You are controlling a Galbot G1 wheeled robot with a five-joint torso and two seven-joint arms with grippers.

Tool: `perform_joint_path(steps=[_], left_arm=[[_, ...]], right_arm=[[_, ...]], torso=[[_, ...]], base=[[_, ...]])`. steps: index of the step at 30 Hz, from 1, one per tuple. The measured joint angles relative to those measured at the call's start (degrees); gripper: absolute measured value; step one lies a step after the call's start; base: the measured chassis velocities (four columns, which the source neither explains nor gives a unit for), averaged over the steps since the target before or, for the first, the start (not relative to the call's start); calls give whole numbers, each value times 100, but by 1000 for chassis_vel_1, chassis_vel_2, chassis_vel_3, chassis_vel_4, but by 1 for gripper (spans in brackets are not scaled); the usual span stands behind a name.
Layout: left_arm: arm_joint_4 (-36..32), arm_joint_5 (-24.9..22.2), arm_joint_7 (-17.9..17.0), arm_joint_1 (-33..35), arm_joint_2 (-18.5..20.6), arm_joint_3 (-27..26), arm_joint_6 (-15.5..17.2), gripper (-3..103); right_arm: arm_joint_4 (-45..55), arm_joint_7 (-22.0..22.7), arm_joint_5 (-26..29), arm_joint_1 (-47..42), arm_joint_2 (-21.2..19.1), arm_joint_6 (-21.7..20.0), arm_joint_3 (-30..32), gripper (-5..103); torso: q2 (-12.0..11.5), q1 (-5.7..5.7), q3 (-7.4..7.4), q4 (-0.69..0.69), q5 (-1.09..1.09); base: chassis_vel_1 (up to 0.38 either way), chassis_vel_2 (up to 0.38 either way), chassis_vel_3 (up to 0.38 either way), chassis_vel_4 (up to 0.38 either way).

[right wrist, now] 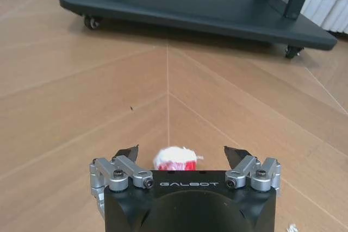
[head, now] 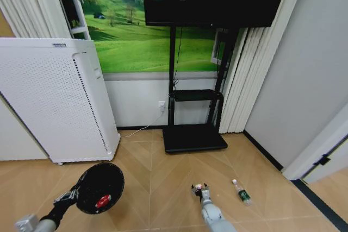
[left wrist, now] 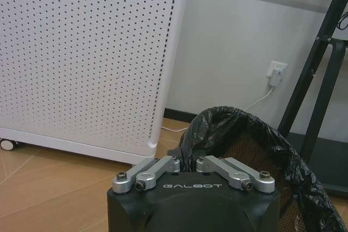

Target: Pick up the trash bin and place the garbage on the floor into it.

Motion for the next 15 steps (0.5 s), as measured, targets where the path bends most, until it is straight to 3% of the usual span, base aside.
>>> perform_joint_path(steps=[15], left_arm=[[-62,-56,-25,-99,40,130,-6,7]], right_arm=[[-916,-52,-31,343,133,109,103,80]], torso=[[0,0,0,-1,-1]], base=[[0,0,0,0]])
